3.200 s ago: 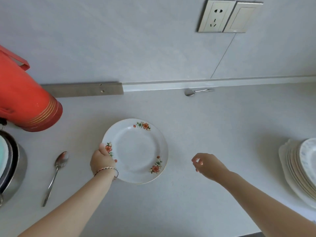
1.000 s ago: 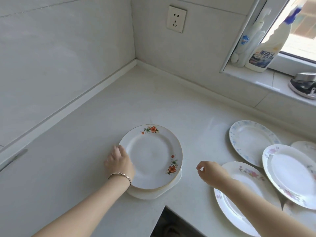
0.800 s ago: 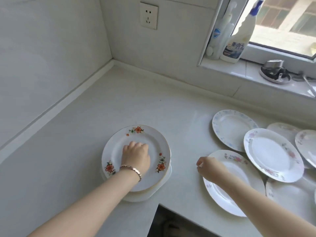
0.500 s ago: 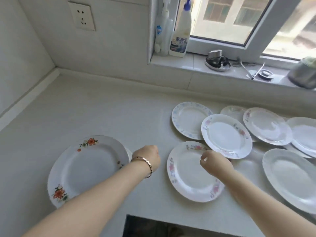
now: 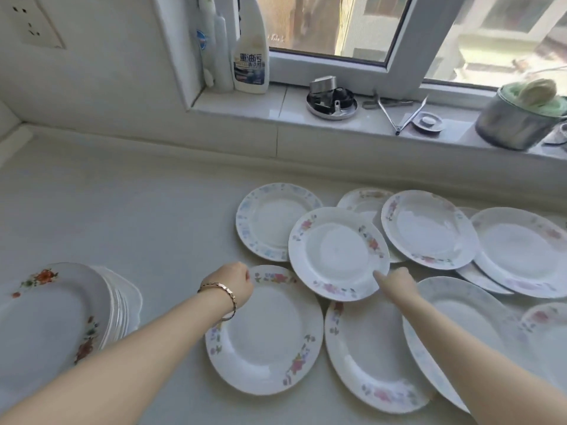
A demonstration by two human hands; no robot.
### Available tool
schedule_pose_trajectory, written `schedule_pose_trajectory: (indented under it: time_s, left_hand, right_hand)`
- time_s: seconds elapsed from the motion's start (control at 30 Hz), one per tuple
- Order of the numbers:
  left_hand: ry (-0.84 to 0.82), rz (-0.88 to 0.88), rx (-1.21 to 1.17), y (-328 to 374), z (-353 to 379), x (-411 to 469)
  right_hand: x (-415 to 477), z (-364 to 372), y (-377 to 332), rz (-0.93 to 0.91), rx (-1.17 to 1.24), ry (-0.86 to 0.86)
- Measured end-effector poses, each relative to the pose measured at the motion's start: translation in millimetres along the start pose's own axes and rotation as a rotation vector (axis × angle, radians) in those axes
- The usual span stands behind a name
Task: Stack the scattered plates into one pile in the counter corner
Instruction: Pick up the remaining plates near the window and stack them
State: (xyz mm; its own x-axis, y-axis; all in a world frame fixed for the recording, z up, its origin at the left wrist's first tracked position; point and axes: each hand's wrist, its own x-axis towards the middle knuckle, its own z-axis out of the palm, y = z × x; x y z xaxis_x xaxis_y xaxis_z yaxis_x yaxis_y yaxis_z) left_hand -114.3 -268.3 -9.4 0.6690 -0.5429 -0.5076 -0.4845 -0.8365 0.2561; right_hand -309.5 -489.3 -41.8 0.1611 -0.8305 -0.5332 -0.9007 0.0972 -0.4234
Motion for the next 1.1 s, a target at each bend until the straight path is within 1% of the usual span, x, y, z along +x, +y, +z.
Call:
schedule_pose_trajectory:
  time_s: [0.1,0.17,0.23,0.3,0.37,0.43,0.5,0.6,0.73,0.9,1.0,1.1]
  left_hand:
    - [0.014,-0.056,-0.043,5,7,7]
    - [0.022,-0.095,-0.114,5,14,11]
    - [0.031,-0.14,-0.204,2,23,14]
    - [0.031,-0.17,-0.249,0,27,16]
    - [0.009,-0.177,-0.245,-3,25,15]
    - [0.008,-0.187,-0.261,-10,20,14]
    - [0.028,-0.189,-0.284,-22,12,11]
    - [0.092,-0.2,-0.321,-49,-5,4]
    - [0.215,-0.25,-0.428,-100,-36,-16]
    - [0.377,-0.412,-0.459,-209,-65,-63]
    - [0.433,-0.535,-0.481,-269,-67,-90]
    - [0.434,-0.609,-0.508,-311,-60,-110]
  right_hand:
    - [16,-2,-3,0.069,0.275,-0.04]
    - [22,0,-2,0.143,0.433,-0.057]
    - [24,1,1,0.179,0.563,-0.072]
    - [23,-1,0,0.178,0.688,-0.084]
    - [18,-6,-4,0.163,0.811,-0.099]
    - [8,-12,-10,0.126,0.874,-0.114]
    - [-3,-13,-13,0.081,0.888,-0.142]
    - [-26,-11,-30,-0.007,0.897,-0.232]
    - [-67,7,-76,-0.1,0.881,-0.387]
    - [-138,70,-143,-0.18,0.81,-0.607]
    - [-176,118,-172,-0.204,0.734,-0.676]
    - [-209,167,-187,-0.185,0.654,-0.702]
